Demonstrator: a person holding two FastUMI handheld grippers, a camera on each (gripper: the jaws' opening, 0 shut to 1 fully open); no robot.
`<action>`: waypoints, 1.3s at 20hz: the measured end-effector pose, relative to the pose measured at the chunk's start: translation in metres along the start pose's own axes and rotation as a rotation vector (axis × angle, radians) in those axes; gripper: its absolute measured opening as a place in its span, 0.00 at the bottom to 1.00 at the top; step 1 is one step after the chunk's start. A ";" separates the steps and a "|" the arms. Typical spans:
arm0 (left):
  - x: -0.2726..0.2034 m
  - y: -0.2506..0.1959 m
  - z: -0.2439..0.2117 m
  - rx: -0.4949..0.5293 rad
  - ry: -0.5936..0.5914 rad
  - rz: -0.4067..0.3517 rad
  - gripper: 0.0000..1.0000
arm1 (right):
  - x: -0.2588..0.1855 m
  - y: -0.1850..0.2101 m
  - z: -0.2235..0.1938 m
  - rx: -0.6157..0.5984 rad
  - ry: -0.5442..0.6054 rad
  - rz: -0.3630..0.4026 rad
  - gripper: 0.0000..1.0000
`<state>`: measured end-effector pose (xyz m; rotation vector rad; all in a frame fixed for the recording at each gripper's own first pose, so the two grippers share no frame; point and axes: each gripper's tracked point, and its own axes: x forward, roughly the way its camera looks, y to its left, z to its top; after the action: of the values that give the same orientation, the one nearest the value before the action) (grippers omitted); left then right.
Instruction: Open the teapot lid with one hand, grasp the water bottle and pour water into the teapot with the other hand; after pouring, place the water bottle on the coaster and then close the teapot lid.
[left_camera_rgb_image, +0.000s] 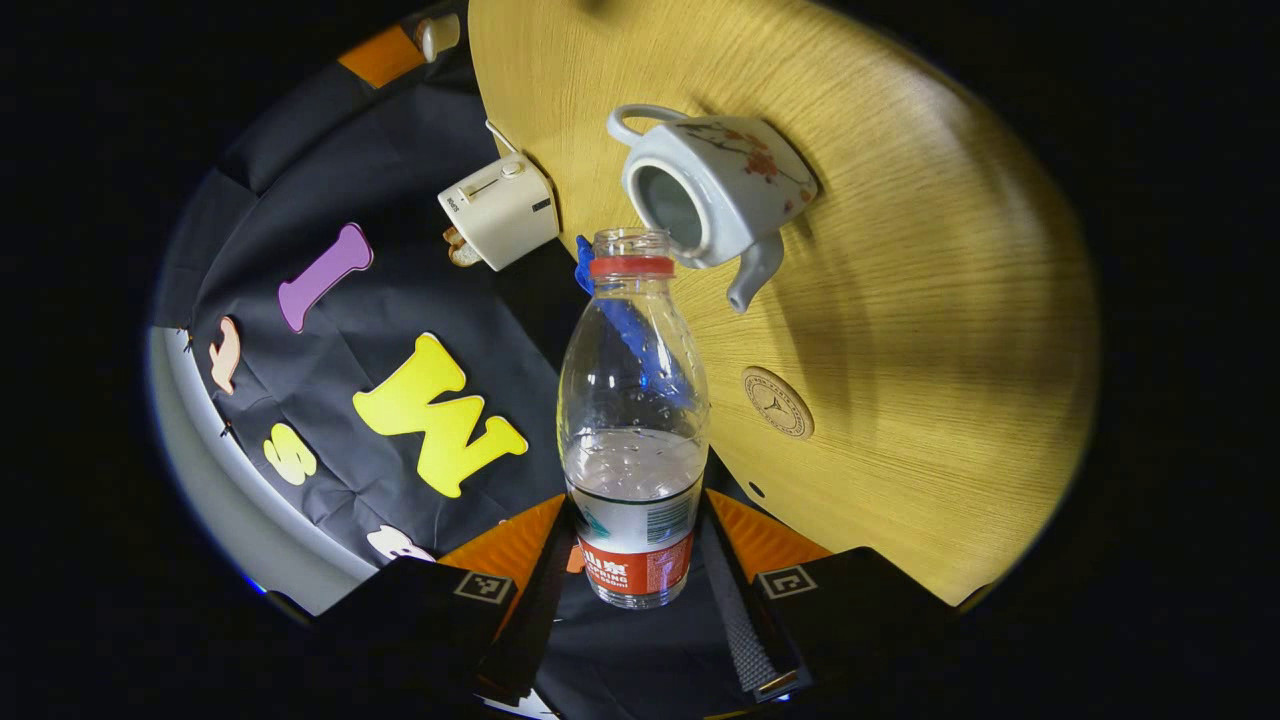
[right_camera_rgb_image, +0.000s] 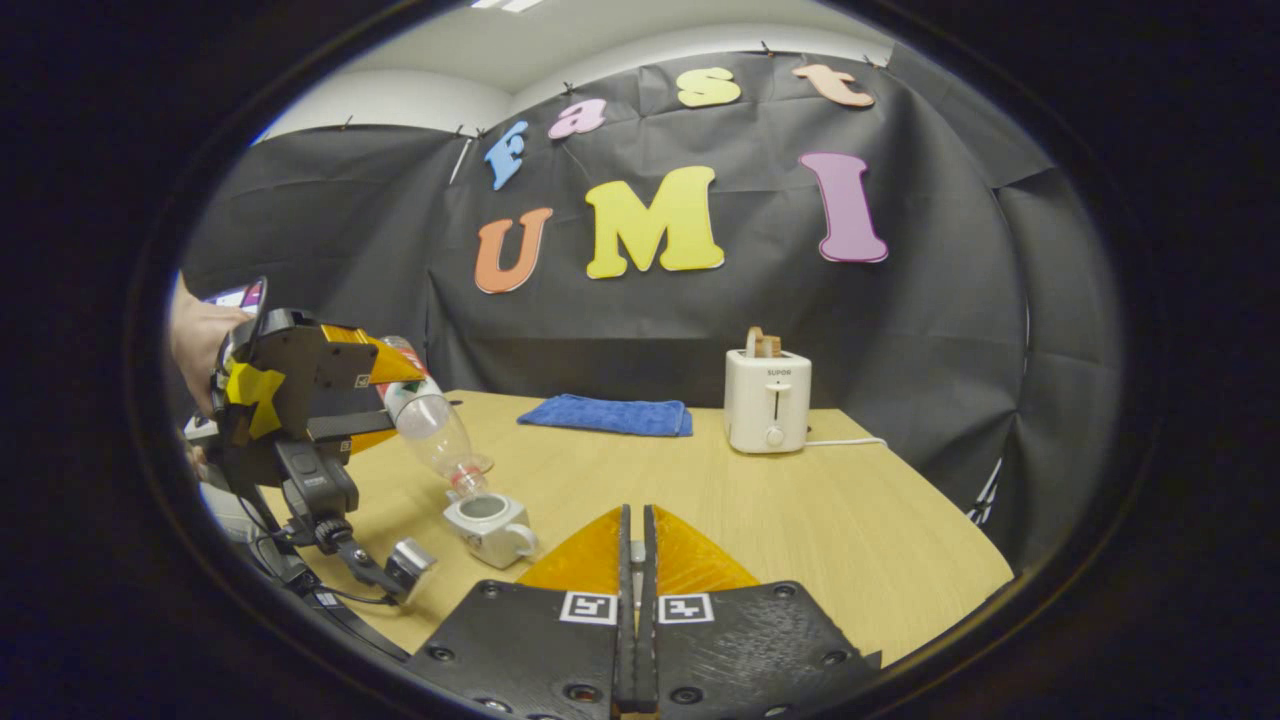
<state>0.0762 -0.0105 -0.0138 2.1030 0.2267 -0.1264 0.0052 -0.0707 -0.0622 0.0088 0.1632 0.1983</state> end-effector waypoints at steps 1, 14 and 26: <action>0.000 0.000 0.000 -0.004 -0.002 0.000 0.74 | 0.000 0.000 0.001 0.001 0.000 0.000 0.00; 0.013 -0.050 0.005 -0.639 -0.107 -0.078 0.74 | 0.000 -0.001 0.011 0.007 -0.006 -0.028 0.00; 0.003 -0.060 -0.020 -1.890 -0.174 -0.126 0.74 | 0.012 0.029 0.023 0.023 0.003 0.000 0.00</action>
<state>0.0663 0.0374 -0.0547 0.1966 0.2139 -0.0914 0.0146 -0.0393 -0.0402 0.0310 0.1683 0.1963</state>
